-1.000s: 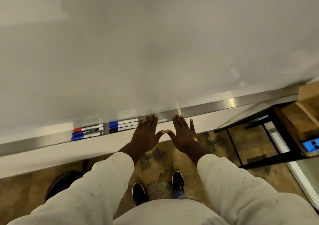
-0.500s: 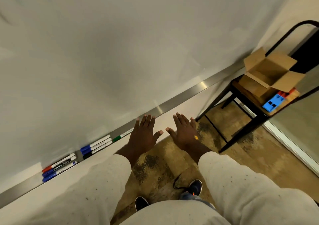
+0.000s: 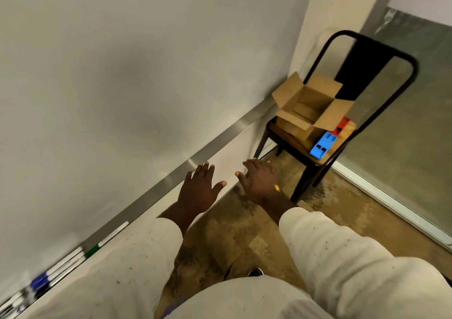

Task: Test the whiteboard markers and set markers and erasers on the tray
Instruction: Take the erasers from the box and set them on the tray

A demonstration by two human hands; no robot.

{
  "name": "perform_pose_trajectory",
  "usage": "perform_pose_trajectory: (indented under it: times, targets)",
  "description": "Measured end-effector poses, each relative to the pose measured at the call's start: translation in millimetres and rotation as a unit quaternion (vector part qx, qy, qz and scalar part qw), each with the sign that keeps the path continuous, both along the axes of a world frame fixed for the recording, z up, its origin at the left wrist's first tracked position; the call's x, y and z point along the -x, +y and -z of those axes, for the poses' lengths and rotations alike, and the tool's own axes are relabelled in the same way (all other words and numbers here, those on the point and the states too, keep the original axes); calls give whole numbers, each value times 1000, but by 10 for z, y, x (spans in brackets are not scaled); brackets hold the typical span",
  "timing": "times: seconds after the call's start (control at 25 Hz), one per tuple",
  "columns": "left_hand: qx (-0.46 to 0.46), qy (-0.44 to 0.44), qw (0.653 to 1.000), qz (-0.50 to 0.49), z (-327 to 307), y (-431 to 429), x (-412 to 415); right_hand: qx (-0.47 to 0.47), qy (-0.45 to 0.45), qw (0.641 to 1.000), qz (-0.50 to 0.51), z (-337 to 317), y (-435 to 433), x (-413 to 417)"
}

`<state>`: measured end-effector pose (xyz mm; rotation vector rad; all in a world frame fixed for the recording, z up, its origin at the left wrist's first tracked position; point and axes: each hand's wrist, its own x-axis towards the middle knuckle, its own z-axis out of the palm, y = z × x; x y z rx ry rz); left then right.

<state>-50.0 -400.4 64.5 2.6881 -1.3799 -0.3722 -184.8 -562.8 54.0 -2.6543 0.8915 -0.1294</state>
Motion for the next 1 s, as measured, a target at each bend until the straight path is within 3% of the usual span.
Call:
perform_pose_trajectory:
  times: [0.64,1.0]
  targets:
    - [-1,78,976,202,378,-2490,248,-15,-29,971,238,124,-1903,704]
    - [57,38,958,280,381,-3513,69,-16,-53,947,316,196,-2677,562]
